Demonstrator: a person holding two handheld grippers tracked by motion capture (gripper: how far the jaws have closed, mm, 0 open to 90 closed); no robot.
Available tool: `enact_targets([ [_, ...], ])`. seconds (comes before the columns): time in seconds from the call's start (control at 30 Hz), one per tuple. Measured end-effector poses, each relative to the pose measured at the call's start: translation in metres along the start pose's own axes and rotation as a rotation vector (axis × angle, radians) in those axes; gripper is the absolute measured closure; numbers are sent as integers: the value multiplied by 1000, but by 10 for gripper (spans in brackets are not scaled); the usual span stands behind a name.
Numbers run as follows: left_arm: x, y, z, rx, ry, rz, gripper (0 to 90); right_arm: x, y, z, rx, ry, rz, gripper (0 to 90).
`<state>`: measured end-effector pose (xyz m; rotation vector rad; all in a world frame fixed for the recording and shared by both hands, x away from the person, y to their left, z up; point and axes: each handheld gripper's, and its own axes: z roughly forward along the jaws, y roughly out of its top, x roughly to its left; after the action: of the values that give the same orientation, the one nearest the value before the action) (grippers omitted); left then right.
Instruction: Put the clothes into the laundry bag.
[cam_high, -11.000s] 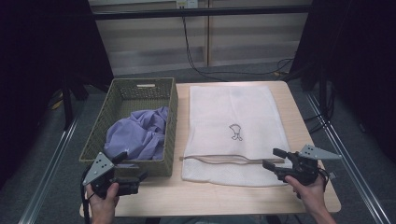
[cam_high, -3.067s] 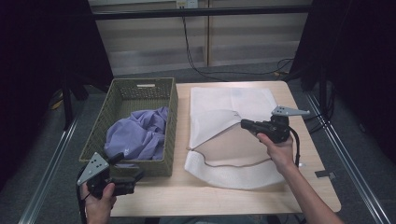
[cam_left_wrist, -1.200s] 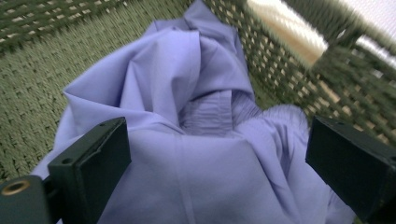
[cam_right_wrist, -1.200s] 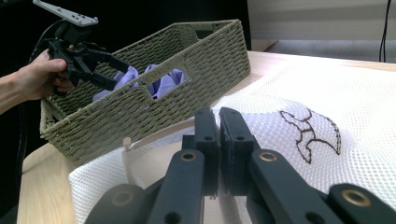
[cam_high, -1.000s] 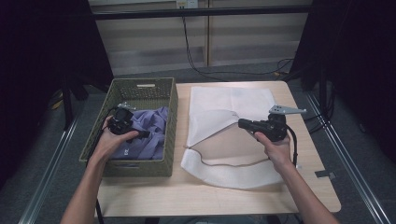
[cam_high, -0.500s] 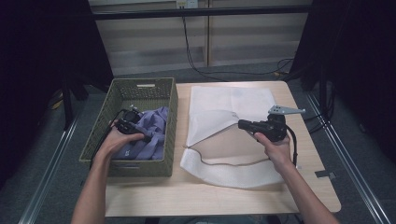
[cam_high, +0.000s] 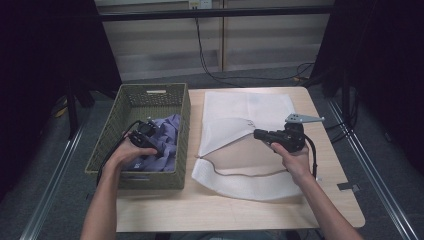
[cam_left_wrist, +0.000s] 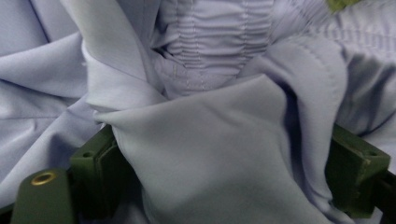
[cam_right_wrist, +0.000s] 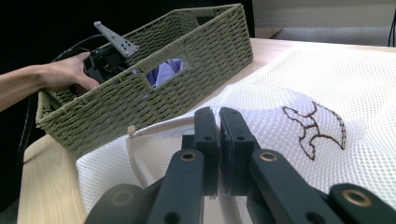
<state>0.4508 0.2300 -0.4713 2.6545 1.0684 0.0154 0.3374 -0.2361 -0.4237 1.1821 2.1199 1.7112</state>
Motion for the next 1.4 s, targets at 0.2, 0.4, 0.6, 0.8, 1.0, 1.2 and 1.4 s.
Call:
enact_targets([
  [0.2, -5, -1, 5, -18, 32, 24, 140, 0, -1, 1, 4, 2, -1, 861],
  [0.4, -9, 1, 8, 9, 73, 45, 110, -1, -2, 1, 5, 1, -5, 862],
  [0.6, -11, 7, 3, 83, 95, 1, 177, -1, -2, 1, 7, -3, -4, 862],
  [0.8, -9, 7, 0, 73, 78, -6, 306, 0, -2, 0, 6, -5, -5, 862],
  [1.0, -3, 5, -6, 43, 67, -37, 495, -1, -2, 0, 8, -4, -6, 862],
  [1.2, -5, 6, -10, 33, 70, -24, 520, -1, -1, 0, 4, -8, -5, 862],
  [1.4, -4, 6, -16, 0, 50, -54, 654, -1, -1, 0, 2, -11, -6, 862],
])
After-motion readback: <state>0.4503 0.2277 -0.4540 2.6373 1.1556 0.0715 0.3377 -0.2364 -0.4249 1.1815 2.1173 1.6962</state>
